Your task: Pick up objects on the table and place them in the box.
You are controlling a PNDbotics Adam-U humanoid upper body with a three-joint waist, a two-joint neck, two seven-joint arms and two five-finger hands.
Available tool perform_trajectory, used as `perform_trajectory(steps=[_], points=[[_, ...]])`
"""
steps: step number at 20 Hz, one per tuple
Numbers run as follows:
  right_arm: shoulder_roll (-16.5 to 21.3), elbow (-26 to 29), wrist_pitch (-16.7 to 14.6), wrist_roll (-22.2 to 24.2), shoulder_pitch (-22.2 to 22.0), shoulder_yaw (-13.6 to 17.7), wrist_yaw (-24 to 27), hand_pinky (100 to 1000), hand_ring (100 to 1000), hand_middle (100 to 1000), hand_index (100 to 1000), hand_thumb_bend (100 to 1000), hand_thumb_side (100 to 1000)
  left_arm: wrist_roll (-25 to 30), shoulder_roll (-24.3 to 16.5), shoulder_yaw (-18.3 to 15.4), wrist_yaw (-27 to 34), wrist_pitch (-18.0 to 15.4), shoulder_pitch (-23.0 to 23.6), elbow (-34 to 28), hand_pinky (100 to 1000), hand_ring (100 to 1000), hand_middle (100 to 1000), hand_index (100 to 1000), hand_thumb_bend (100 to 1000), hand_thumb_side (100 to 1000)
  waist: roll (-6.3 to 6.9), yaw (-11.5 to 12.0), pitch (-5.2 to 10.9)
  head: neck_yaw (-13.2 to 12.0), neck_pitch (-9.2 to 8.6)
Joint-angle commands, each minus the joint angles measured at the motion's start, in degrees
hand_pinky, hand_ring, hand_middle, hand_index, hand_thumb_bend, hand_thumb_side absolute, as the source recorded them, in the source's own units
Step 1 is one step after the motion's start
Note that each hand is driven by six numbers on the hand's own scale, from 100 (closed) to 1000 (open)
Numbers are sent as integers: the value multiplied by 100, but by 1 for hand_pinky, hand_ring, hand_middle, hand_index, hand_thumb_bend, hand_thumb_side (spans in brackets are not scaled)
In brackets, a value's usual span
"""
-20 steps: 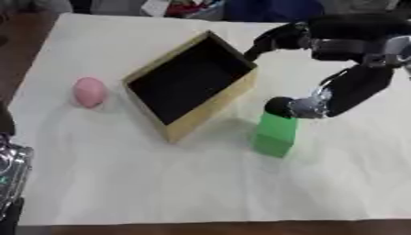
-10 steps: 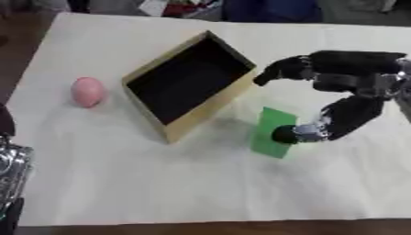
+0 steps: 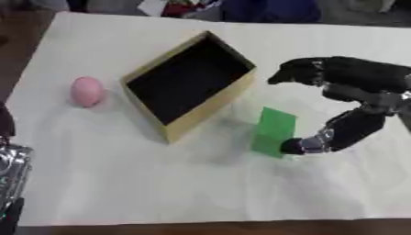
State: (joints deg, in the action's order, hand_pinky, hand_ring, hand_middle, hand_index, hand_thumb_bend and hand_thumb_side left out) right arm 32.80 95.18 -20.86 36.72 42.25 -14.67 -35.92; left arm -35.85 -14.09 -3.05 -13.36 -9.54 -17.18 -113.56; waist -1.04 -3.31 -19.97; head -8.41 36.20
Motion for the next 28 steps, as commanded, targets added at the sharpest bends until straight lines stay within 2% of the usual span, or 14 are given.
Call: perform_trajectory(steps=[1, 4, 11, 21, 28], points=[[34, -38, -33, -76, 27, 109, -179, 972, 998, 871, 953, 510, 671, 30, -46, 9, 24, -4, -45, -103, 745, 607, 651, 806, 159, 1000, 6, -7, 124, 4, -32], [-29, -137, -34, -129, -18, 182, -336, 956, 987, 849, 947, 495, 737, 39, -44, 9, 24, -2, -46, -103, 745, 607, 651, 806, 156, 997, 12, 0, 118, 4, -25], [-247, -461, 48, -244, -82, 284, -659, 960, 994, 849, 954, 448, 767, 61, -27, 22, 29, 1, -53, -103, 745, 608, 652, 806, 154, 993, 25, 36, 100, 19, -18], [-470, -800, 127, -139, -144, 360, -775, 968, 1000, 843, 981, 476, 894, 100, -5, 36, 30, 18, -74, -103, 746, 609, 653, 806, 150, 988, 39, 75, 67, 36, -28], [-548, -817, 142, -126, -181, 395, -861, 967, 1000, 843, 978, 483, 880, 125, 7, 43, 36, 20, -73, -103, 747, 609, 653, 806, 150, 987, 43, 75, 54, 42, -27]])
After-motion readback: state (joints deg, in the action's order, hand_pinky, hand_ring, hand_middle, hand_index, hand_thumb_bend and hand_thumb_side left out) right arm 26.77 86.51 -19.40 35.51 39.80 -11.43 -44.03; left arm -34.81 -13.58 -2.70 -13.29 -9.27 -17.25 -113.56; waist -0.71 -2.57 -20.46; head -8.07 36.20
